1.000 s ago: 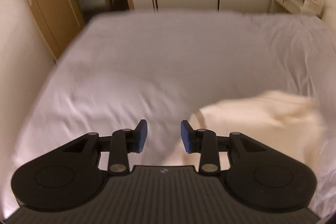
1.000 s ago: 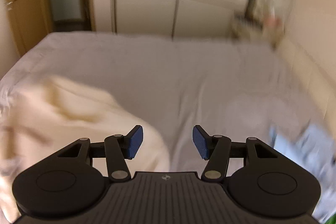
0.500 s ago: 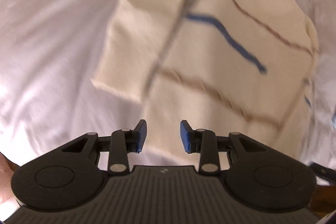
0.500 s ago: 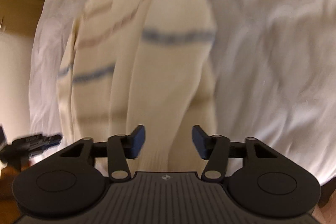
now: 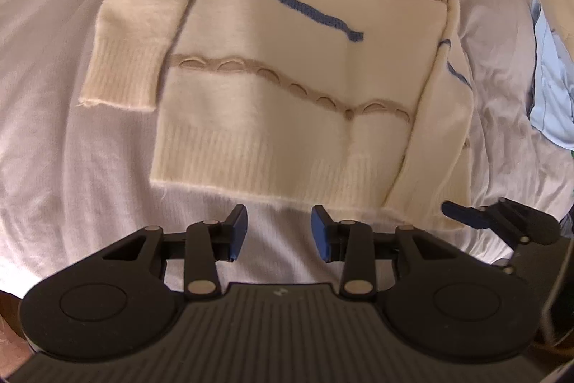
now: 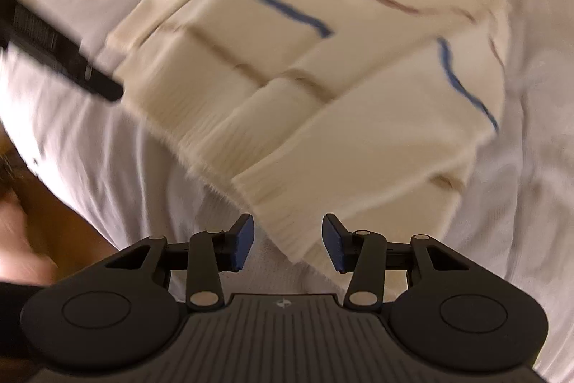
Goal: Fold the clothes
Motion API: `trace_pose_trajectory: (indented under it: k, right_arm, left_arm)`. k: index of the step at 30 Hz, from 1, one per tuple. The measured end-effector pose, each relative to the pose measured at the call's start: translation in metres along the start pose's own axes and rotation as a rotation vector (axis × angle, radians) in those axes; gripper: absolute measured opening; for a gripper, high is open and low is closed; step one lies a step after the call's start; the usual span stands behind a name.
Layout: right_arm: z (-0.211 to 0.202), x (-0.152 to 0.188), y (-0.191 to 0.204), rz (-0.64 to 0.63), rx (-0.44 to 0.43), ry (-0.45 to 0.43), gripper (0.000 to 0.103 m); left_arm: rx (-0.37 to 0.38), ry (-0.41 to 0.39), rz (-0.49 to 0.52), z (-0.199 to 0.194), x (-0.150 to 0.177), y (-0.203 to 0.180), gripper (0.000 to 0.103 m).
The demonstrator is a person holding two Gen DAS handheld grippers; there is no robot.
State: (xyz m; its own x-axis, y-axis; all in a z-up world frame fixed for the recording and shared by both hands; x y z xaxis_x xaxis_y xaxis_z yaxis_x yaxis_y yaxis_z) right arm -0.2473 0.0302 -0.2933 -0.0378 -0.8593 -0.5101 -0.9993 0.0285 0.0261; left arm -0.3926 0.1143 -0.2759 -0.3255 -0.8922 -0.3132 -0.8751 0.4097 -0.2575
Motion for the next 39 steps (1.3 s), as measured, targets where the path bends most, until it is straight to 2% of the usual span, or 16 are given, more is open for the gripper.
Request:
trace_pose_trajectory:
  k: [3, 5, 7, 11, 13, 15, 17, 19, 23, 25, 27, 29, 30, 31, 36, 39]
  right_arm:
    - [0.015, 0.007, 0.021, -0.13, 0.018, 0.018, 0.045]
    - [0.023, 0.013, 0.026, -0.2, 0.075, 0.029, 0.041]
    - [0.028, 0.018, 0.026, -0.24, 0.128, 0.04, 0.0]
    - [-0.007, 0.008, -0.024, 0.046, 0.137, -0.068, 0.0]
    - [-0.052, 0.004, -0.069, 0.269, 0.148, -0.175, 0.0]
    - [-0.1, 0.009, -0.123, 0.489, 0.21, -0.272, 0.0]
    - [-0.148, 0.026, -0.182, 0.684, 0.333, -0.363, 0.0]
    - [-0.185, 0.049, -0.239, 0.828, 0.512, -0.407, 0.0]
    - [-0.224, 0.092, -0.325, 0.994, 0.868, -0.417, 0.0]
    - [-0.23, 0.109, -0.358, 1.047, 0.963, -0.379, 0.0]
    - [-0.223, 0.123, -0.384, 1.129, 0.953, -0.301, 0.002]
    - [-0.21, 0.131, -0.392, 1.198, 0.875, -0.278, 0.009]
    - [-0.203, 0.133, -0.392, 1.225, 0.823, -0.28, 0.015]
    - [-0.193, 0.135, -0.389, 1.245, 0.766, -0.277, 0.027]
    - [-0.114, 0.114, -0.32, 1.171, 0.488, -0.067, 0.032]
    - [-0.068, 0.089, -0.264, 1.094, 0.3, 0.033, 0.033]
  left_arm:
    - [-0.003, -0.01, -0.001, -0.007, 0.003, 0.001, 0.034]
    - [-0.006, -0.016, 0.003, -0.01, 0.003, 0.001, 0.034]
    - [-0.01, -0.022, 0.002, -0.011, 0.002, 0.0, 0.034]
    - [-0.014, -0.034, 0.003, -0.015, -0.003, -0.004, 0.034]
    - [-0.013, -0.041, 0.002, -0.017, -0.006, -0.008, 0.034]
    - [-0.007, -0.05, 0.001, -0.018, -0.009, -0.013, 0.034]
    - [-0.004, -0.058, 0.0, -0.017, -0.013, -0.021, 0.034]
    - [-0.004, -0.064, -0.001, -0.016, -0.017, -0.029, 0.034]
    - [-0.001, -0.078, 0.001, -0.012, -0.026, -0.047, 0.034]
    - [0.003, -0.085, 0.003, -0.01, -0.03, -0.055, 0.034]
    - [0.003, -0.098, -0.012, -0.009, -0.033, -0.06, 0.034]
    - [-0.01, -0.115, -0.041, -0.009, -0.034, -0.056, 0.034]
    - [-0.02, -0.122, -0.064, -0.009, -0.033, -0.052, 0.034]
    - [-0.032, -0.129, -0.087, -0.008, -0.032, -0.046, 0.034]
    - [-0.135, -0.149, -0.155, -0.008, -0.028, 0.0, 0.034]
    - [-0.191, -0.16, -0.135, -0.007, -0.029, 0.023, 0.034]
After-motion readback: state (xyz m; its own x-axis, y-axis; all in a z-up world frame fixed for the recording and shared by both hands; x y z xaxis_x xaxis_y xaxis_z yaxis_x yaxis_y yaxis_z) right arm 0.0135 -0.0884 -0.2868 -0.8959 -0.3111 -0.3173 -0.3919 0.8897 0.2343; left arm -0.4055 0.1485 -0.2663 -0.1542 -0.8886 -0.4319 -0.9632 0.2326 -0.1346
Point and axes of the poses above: each gripper's, at about its wrist camera, not at the fingertips, and z roughly the way its jaws point, y to its left, x to its underside, the point moved 1 cm from there along z, roughly the way its jaws point, and after that the axes turned 12 degrees about -y, right-handed, at the moved point
